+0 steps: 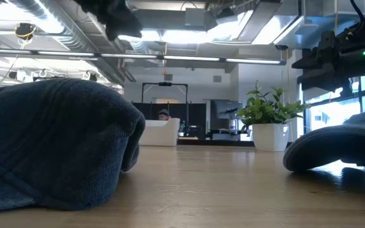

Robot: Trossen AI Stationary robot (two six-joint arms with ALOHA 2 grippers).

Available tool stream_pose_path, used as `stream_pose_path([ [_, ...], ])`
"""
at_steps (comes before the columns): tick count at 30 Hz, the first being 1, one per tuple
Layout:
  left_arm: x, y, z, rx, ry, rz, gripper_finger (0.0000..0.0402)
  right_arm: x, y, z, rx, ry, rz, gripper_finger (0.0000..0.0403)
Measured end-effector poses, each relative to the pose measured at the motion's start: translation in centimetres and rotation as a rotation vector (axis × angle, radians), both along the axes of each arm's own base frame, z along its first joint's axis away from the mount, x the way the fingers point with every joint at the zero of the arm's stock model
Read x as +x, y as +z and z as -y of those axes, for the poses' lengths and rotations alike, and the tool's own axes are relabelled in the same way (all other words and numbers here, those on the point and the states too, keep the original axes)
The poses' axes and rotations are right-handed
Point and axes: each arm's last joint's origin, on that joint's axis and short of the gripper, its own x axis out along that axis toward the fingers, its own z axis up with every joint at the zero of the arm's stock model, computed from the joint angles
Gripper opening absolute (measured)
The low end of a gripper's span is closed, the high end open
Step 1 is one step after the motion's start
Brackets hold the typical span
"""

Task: Pick & Place hat
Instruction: Put the left black cap into the white bin

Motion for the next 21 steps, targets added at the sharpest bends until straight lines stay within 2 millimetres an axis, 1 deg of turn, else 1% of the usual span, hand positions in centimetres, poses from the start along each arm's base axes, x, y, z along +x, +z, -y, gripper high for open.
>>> stream_pose_path([
  [4,2.2,-1.5,4.5,-0.050,-0.177,-0.073,0.0145,0.0,0.0,0.0,-0.001,0.007,0.000,0.0314],
  [7,3.4,-2.8,7.9,-0.111,-0.262,-0.138,0.0145,0.0,0.0,0.0,-0.002,0.023,0.000,0.0314],
  [9,3.9,-3.8,10.1,-0.151,-0.271,-0.190,0.0144,0.1,0.0,0.0,-0.002,0.024,0.000,0.0314],
  [12,4.5,-5.6,13.0,-0.188,-0.221,-0.268,0.0144,0.1,0.0,-0.1,-0.003,0.026,0.000,0.0314],
  [16,5.3,-8.2,15.6,-0.227,-0.155,-0.365,0.0145,0.1,0.0,-0.1,-0.005,0.026,-0.002,0.0314],
  [18,5.6,-9.5,16.6,-0.249,-0.129,-0.416,0.0144,0.1,0.0,-0.1,-0.005,0.026,-0.002,0.0314],
  [21,6.0,-11.3,17.4,-0.275,-0.086,-0.484,0.0144,0.1,0.0,0.0,-0.005,0.026,-0.003,0.0314],
])
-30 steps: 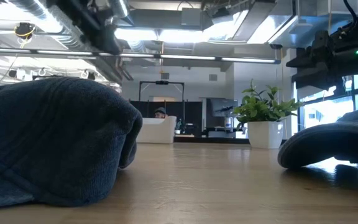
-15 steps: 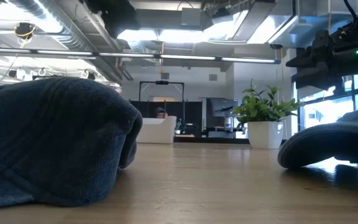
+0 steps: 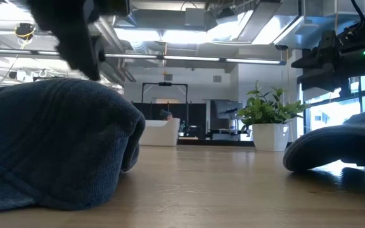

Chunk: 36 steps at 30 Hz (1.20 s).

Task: Pick & Place hat
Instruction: Put the left black cap into the white bin

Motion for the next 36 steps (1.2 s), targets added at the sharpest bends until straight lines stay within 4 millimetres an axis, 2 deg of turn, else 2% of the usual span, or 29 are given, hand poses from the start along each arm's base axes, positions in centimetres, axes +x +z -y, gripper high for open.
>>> stream_pose_path([
  [4,0.4,-1.9,0.2,-0.002,0.066,-0.086,0.0146,0.0,0.0,0.0,0.000,0.000,0.000,0.0314],
  [7,0.6,-2.6,-0.1,0.036,0.132,-0.107,0.0144,0.0,0.0,0.0,0.000,0.000,0.000,0.0314],
  [18,0.5,-2.5,-0.4,0.082,0.174,-0.089,0.0155,0.2,-0.2,0.0,-0.014,0.000,-0.043,0.0314],
  [27,0.9,-2.5,-1.1,-0.005,0.108,-0.130,0.0177,0.7,-0.8,0.0,-0.005,0.000,-0.117,0.0314],
  [31,1.3,-2.3,-1.1,-0.044,-0.024,-0.099,0.0179,0.9,-1.0,0.1,-0.003,0.001,-0.148,0.0314],
  [36,2.9,-1.2,-1.0,0.023,-0.281,0.135,0.0183,1.0,-1.2,0.1,-0.002,0.000,-0.168,0.0314],
])
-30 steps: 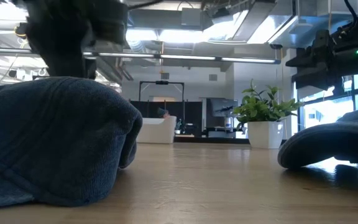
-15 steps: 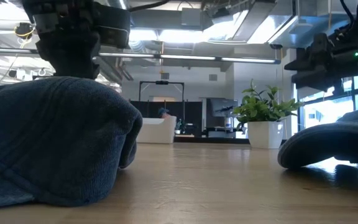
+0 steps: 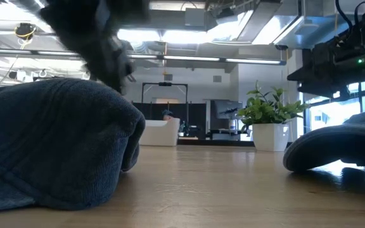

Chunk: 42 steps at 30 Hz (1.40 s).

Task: Pick & Place hat
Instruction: Put the left black cap into the white bin

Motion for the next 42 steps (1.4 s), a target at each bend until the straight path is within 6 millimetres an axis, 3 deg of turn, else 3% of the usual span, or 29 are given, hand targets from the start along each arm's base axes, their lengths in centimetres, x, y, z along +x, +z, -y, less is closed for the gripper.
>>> stream_pose_path([
  [5,1.0,1.1,0.3,0.090,-0.153,0.217,0.0183,0.0,0.0,0.0,0.000,0.000,-0.003,0.0314],
  [13,1.1,1.1,0.3,0.166,-0.228,0.259,0.0197,0.0,0.0,0.0,0.001,0.000,-0.001,0.0314],
  [20,1.8,-1.1,0.5,0.262,-0.320,0.233,0.0228,0.0,0.0,0.0,0.000,0.001,-0.002,0.0314],
  [28,2.3,-3.8,1.0,0.216,-0.308,0.134,0.0235,0.0,0.0,0.0,-0.001,0.001,-0.004,0.0314],
  [35,2.5,-5.1,1.0,0.232,-0.305,0.096,0.0235,0.0,0.0,0.0,-0.003,0.001,-0.006,0.0314],
  [42,2.5,-5.6,1.5,0.300,-0.437,0.129,0.0235,0.0,0.0,0.0,-0.003,0.001,-0.006,0.0314],
])
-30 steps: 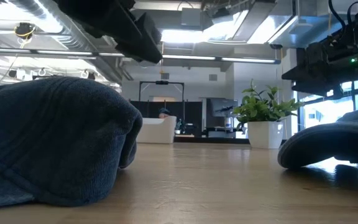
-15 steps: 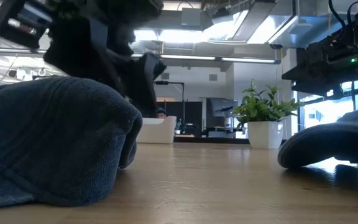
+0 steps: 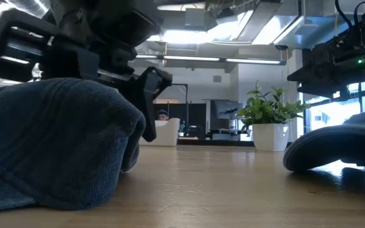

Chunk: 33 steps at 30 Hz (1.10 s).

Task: Pick & Place hat
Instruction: Put the left black cap into the white bin

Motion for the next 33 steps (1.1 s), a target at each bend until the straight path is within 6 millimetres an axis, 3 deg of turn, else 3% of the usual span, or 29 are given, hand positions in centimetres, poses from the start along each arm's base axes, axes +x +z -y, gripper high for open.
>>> stream_pose_path([
  [7,-0.2,-1.7,0.9,0.001,-0.057,-0.054,0.0235,0.0,0.0,0.0,0.000,0.000,0.001,0.0314],
  [15,0.0,-3.5,1.1,-0.019,0.005,-0.122,0.0225,0.0,0.0,0.0,0.002,-0.001,0.003,0.0314],
  [27,0.3,-3.6,1.2,-0.014,0.036,-0.074,0.0110,0.0,0.0,0.0,0.002,0.000,0.003,0.0314],
  [33,0.4,-2.2,0.6,-0.009,0.085,-0.035,0.0044,0.0,0.0,0.0,0.002,0.000,0.003,0.0314],
])
